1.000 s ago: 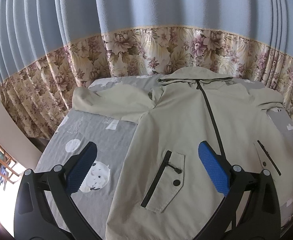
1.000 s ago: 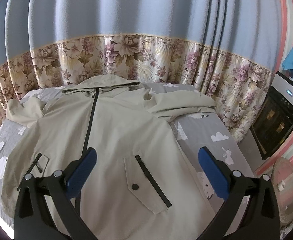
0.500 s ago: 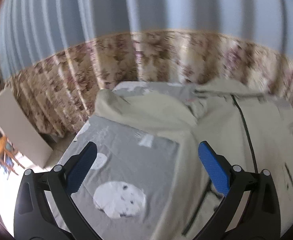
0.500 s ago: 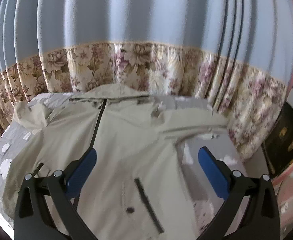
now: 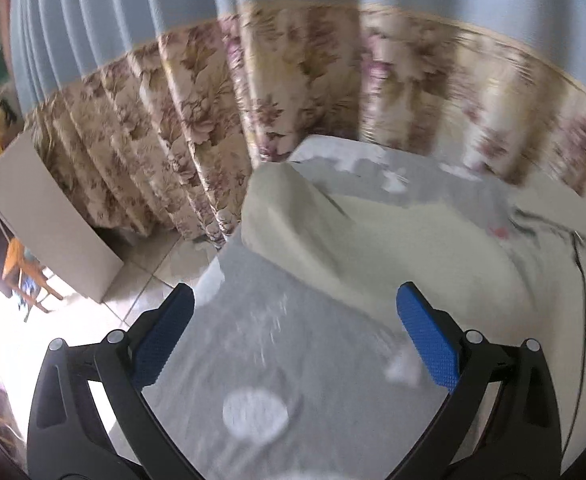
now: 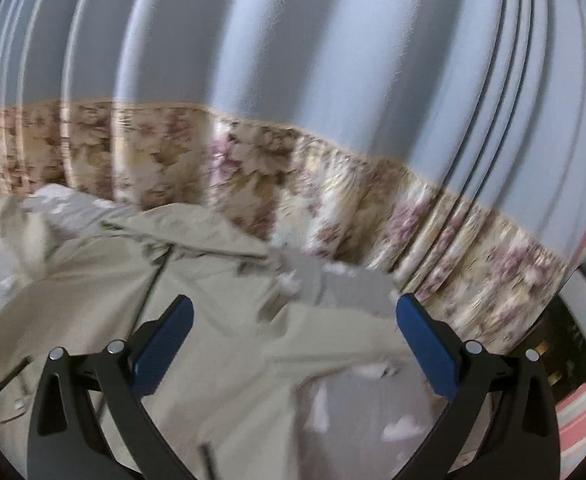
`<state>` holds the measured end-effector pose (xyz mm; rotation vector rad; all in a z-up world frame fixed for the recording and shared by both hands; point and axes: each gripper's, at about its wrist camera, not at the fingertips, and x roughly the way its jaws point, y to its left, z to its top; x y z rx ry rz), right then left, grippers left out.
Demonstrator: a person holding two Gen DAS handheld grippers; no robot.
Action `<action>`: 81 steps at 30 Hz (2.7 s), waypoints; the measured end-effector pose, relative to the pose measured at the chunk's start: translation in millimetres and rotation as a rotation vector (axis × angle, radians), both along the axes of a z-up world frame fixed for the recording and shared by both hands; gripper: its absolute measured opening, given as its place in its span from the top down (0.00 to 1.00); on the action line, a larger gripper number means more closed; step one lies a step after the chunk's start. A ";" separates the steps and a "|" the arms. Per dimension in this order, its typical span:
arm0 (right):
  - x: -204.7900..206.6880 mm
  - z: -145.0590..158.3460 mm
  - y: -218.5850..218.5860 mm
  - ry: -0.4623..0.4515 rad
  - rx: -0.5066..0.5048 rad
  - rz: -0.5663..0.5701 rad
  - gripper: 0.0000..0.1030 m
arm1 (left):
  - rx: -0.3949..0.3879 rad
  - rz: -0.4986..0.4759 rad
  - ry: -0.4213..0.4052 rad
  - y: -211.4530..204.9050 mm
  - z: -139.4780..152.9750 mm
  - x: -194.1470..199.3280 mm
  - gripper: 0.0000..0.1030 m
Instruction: Fold large clothes
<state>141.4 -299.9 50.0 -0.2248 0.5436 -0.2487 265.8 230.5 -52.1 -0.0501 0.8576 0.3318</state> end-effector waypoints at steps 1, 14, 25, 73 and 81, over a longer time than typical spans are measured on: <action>12.9 -2.2 -7.2 0.007 0.015 -0.014 0.02 | -0.001 0.024 0.004 6.7 -6.6 9.1 0.03; 76.7 -76.9 -25.1 0.139 0.135 -0.004 0.26 | -0.198 0.147 0.109 65.6 -94.1 88.4 0.17; 96.9 -92.0 -65.5 0.190 0.088 -0.100 0.27 | -0.253 0.174 0.063 81.1 -92.1 107.7 0.78; 111.4 -195.4 -357.4 0.127 0.893 -0.571 0.66 | 0.096 -0.823 0.177 -423.1 -72.7 -15.1 0.29; 92.0 -128.7 -330.2 -0.046 0.739 -0.448 0.84 | 0.185 -0.647 -0.022 -310.5 -0.8 -13.6 0.07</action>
